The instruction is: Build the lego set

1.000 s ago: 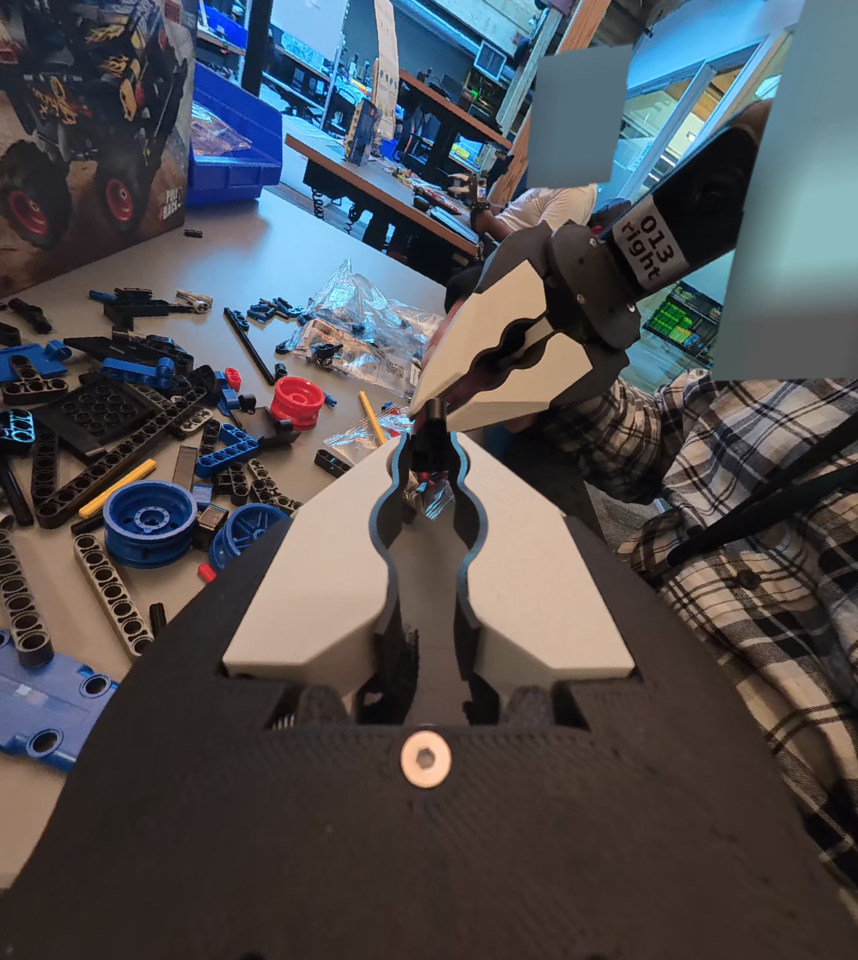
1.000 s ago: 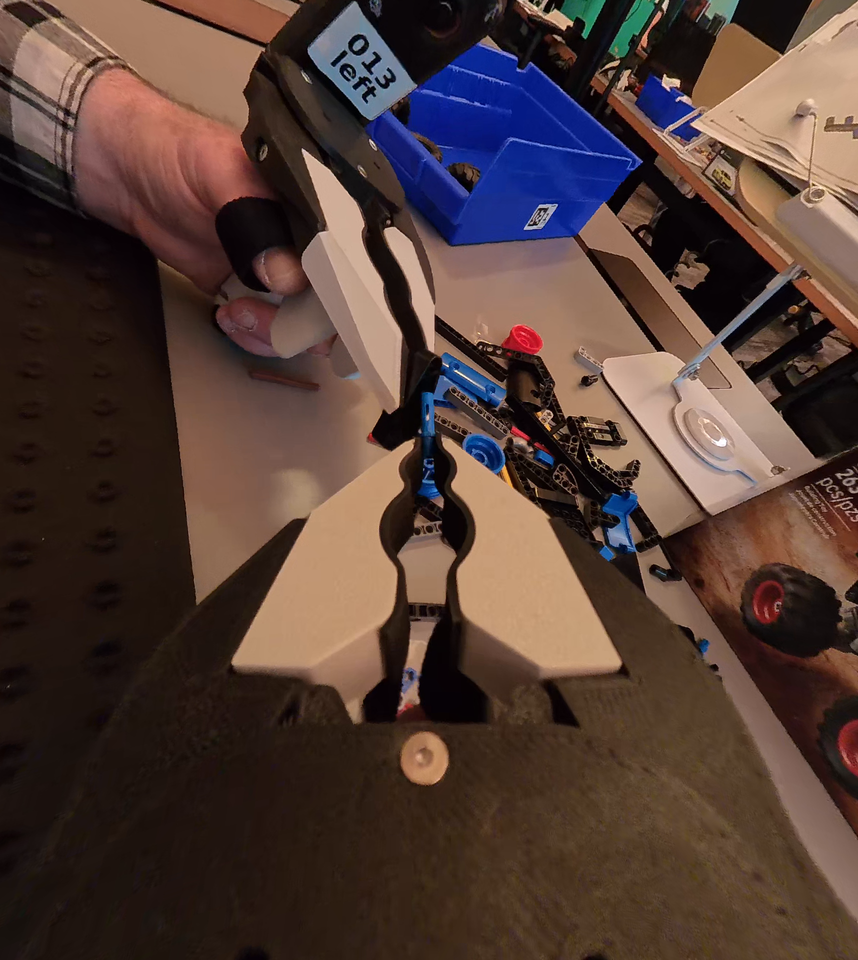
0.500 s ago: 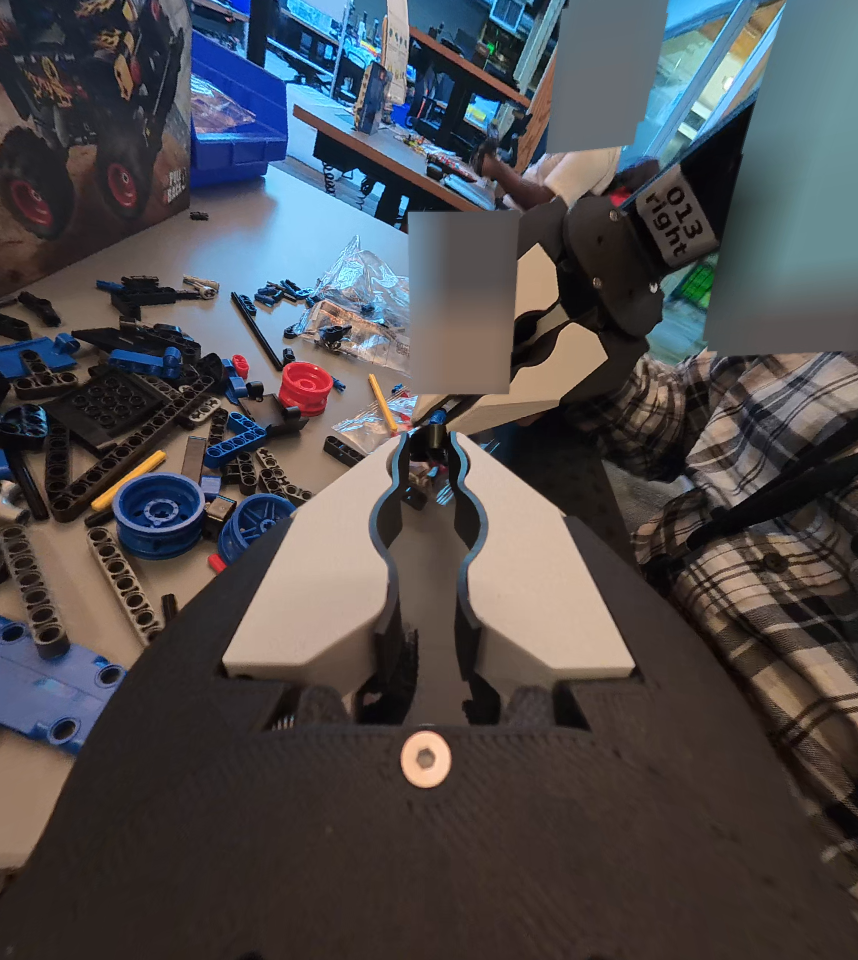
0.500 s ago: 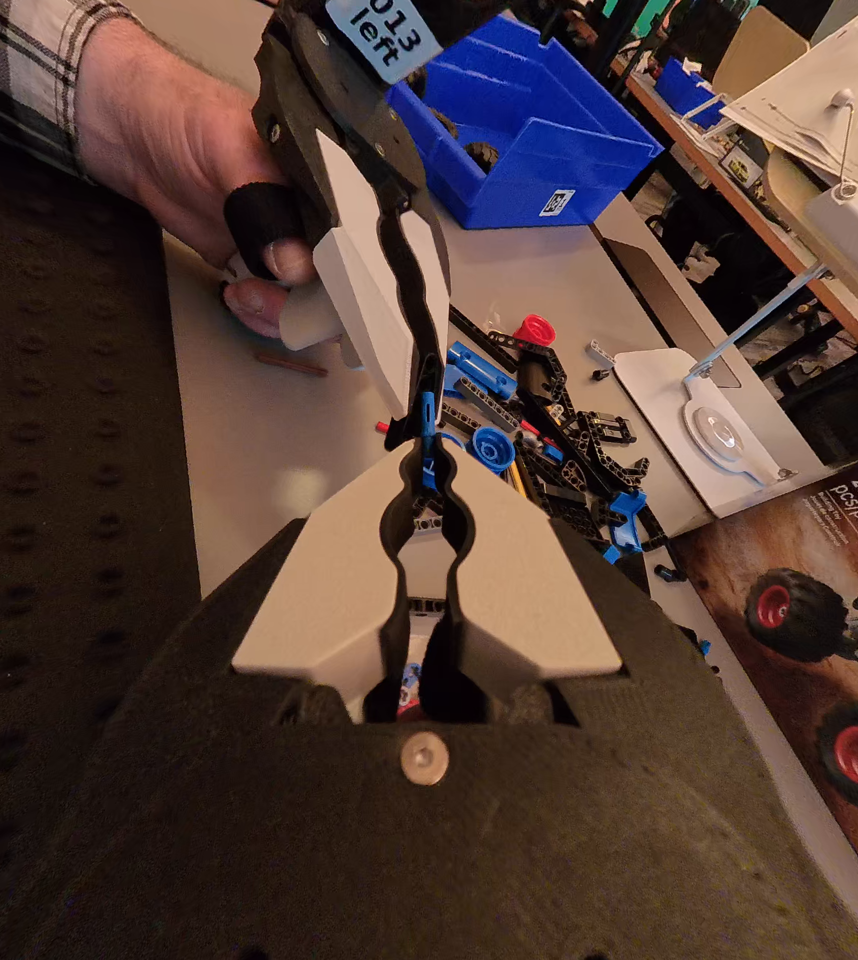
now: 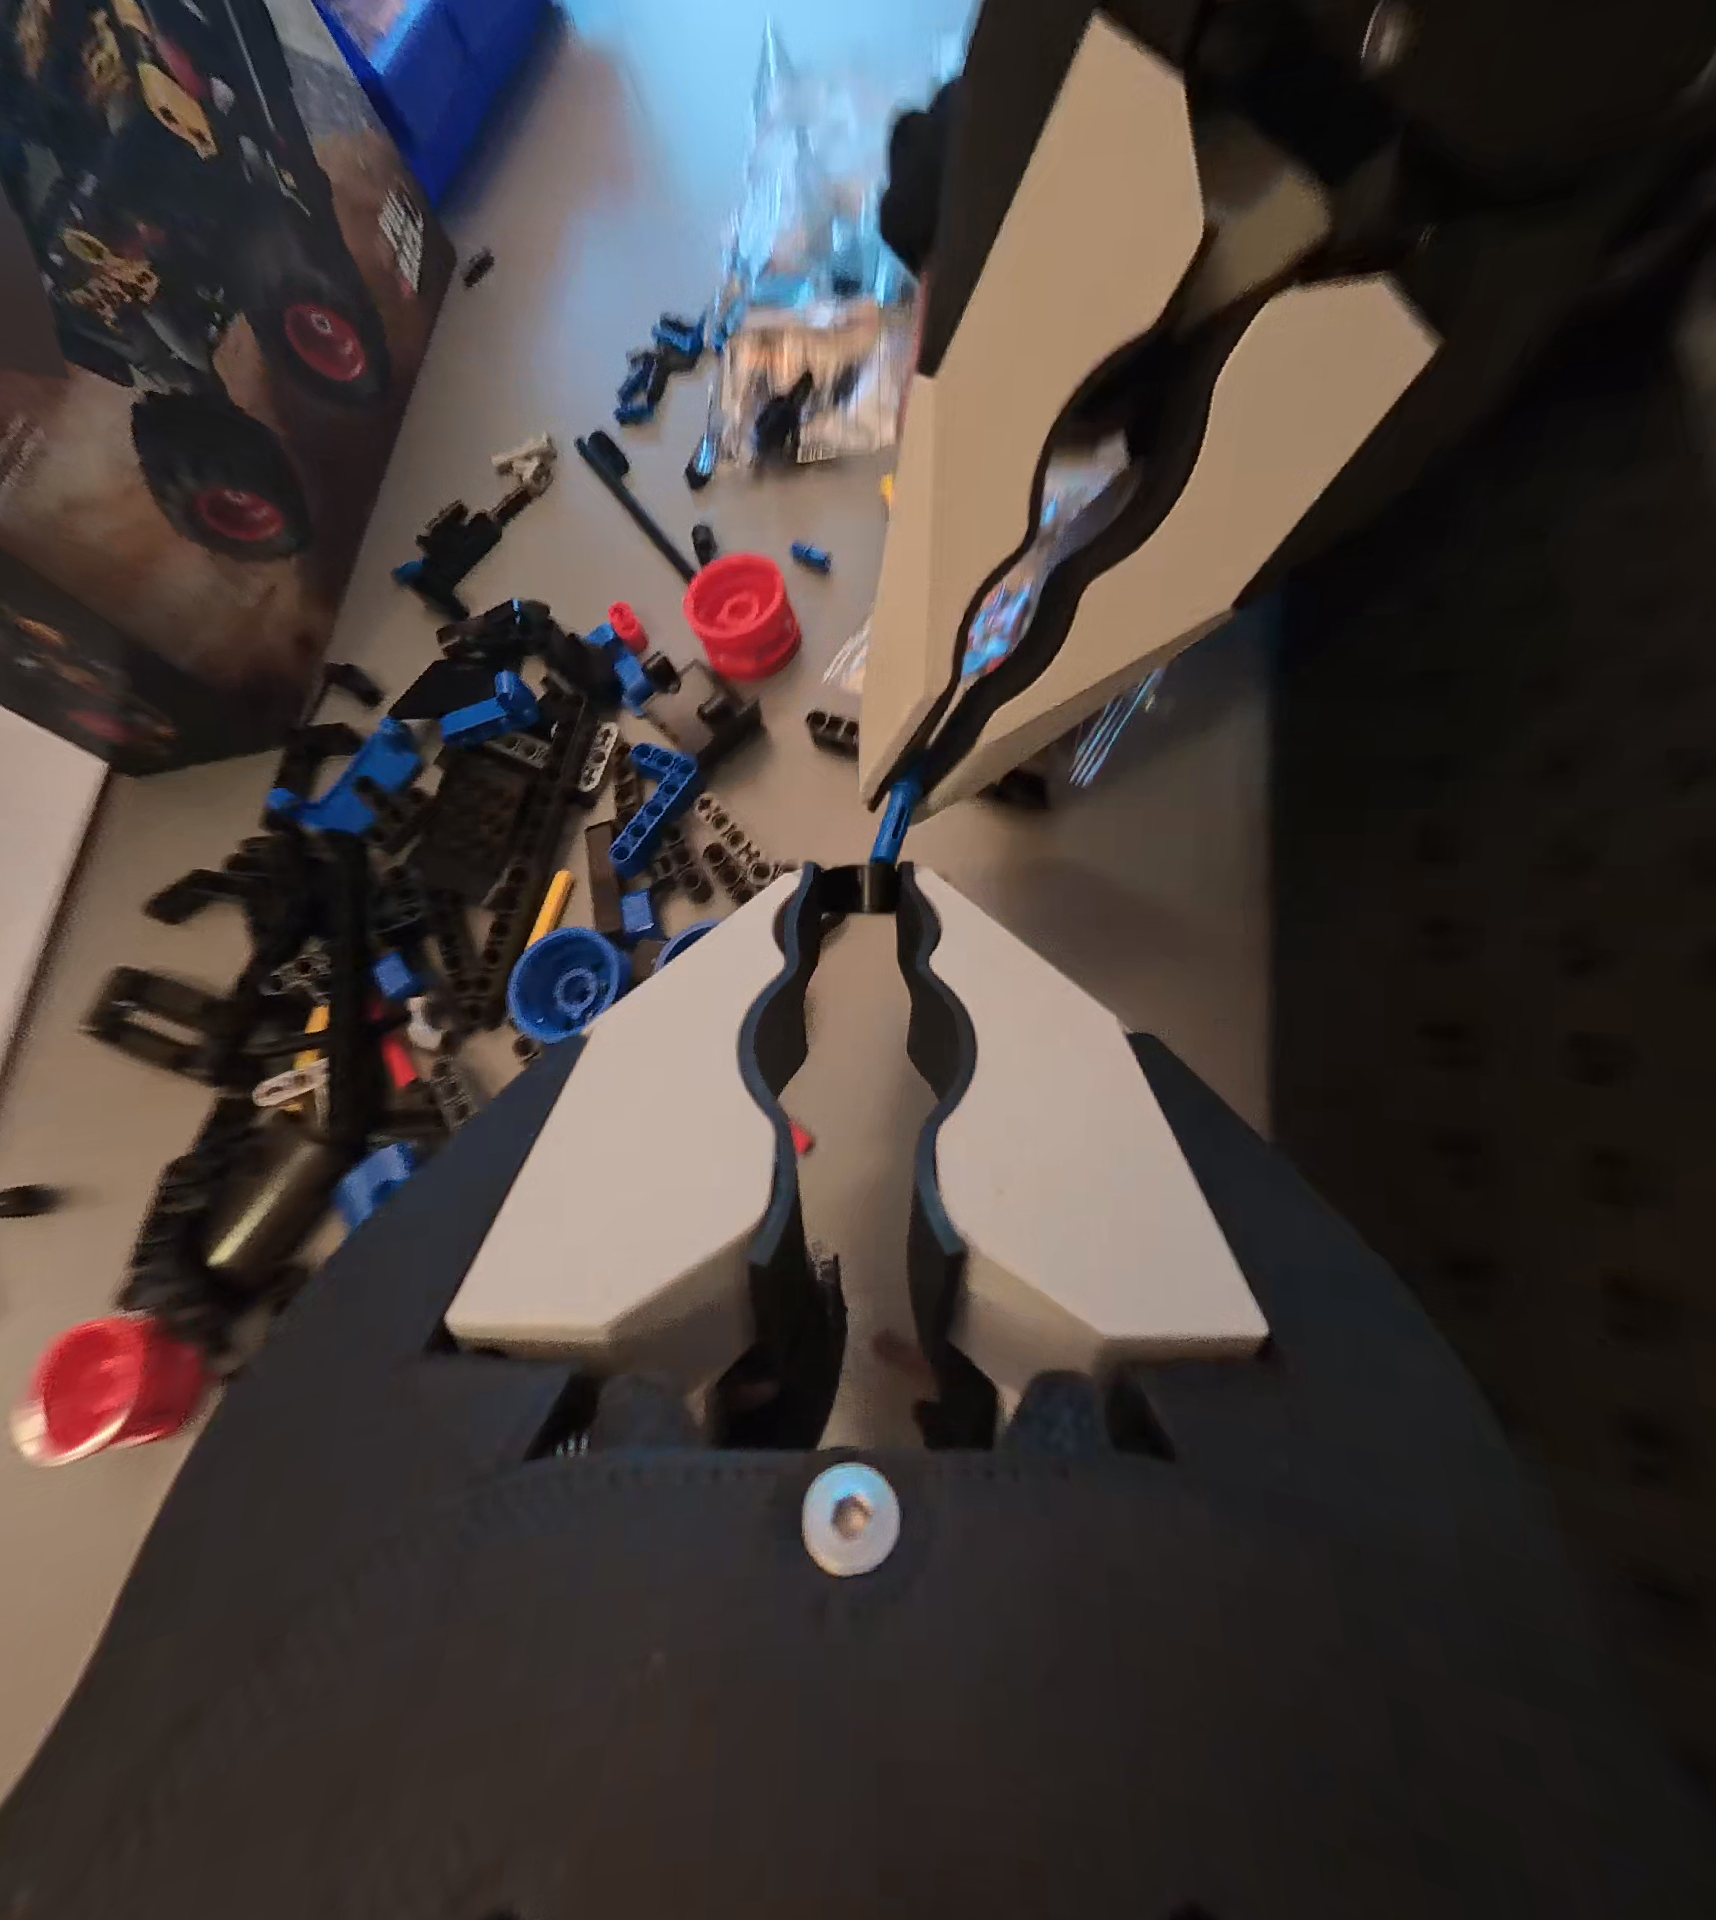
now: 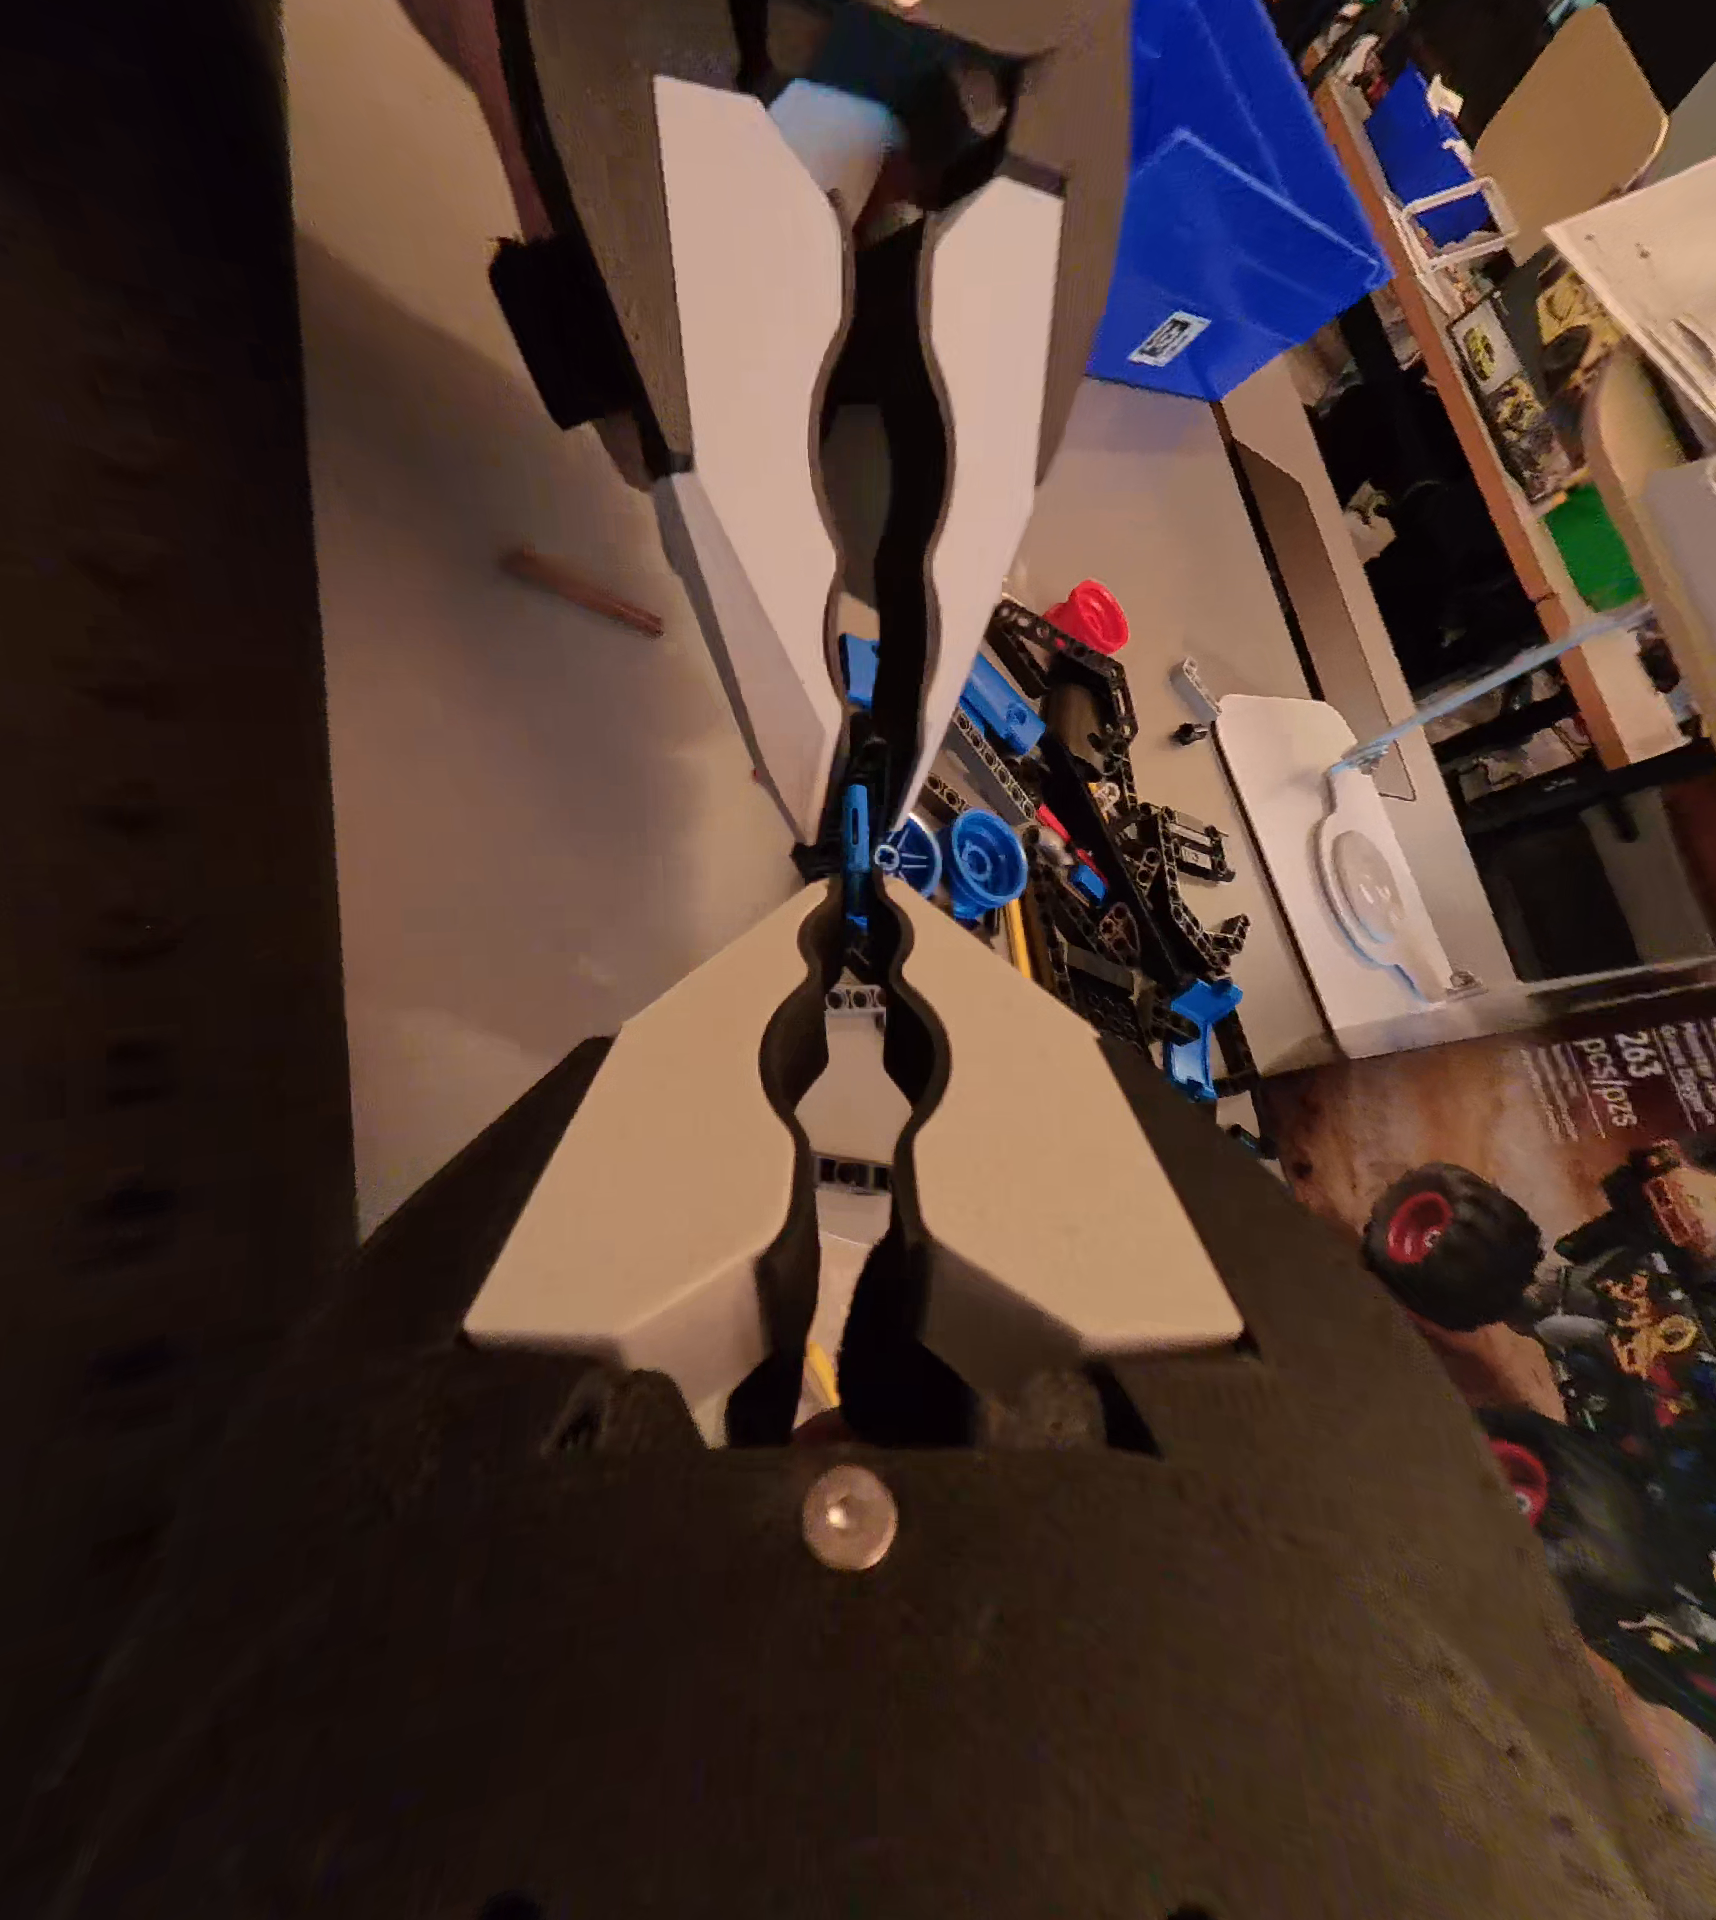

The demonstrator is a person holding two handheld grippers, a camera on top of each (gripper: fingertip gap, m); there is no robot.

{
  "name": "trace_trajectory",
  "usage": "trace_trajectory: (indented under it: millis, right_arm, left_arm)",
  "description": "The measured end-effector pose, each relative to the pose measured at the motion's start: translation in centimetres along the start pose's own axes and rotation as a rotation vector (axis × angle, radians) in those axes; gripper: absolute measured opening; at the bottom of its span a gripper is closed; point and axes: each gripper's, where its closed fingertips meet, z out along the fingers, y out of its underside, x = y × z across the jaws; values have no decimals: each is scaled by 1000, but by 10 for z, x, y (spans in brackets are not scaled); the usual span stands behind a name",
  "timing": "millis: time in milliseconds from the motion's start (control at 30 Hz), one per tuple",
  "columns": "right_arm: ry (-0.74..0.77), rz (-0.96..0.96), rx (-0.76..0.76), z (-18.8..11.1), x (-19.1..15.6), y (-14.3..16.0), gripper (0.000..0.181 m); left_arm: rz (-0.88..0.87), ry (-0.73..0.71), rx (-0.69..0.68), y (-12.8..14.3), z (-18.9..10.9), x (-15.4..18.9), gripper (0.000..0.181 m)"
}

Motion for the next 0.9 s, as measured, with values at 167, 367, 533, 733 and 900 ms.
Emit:
trace_trajectory:
  millis: [167, 367, 533, 733, 900]
  right_arm:
    - [6, -62, -56, 5, -4, 6, 1]
    - [23, -135, -123, 8, -6, 13, 1]
    - [21, -167, -161, 11, -8, 18, 1]
    - [14, -205, -205, 13, -14, 22, 1]
    - [8, -220, -223, 15, -14, 23, 1]
  left_arm:
    - [129, -71, -111, 8, 6, 0, 12]
    - [197, -118, -182, 13, 10, -2, 12]
    - [284, -157, -267, 19, 14, -1, 11]
    - [316, -174, -302, 23, 18, 2, 11]
    - [317, -186, -303, 22, 20, 1, 11]
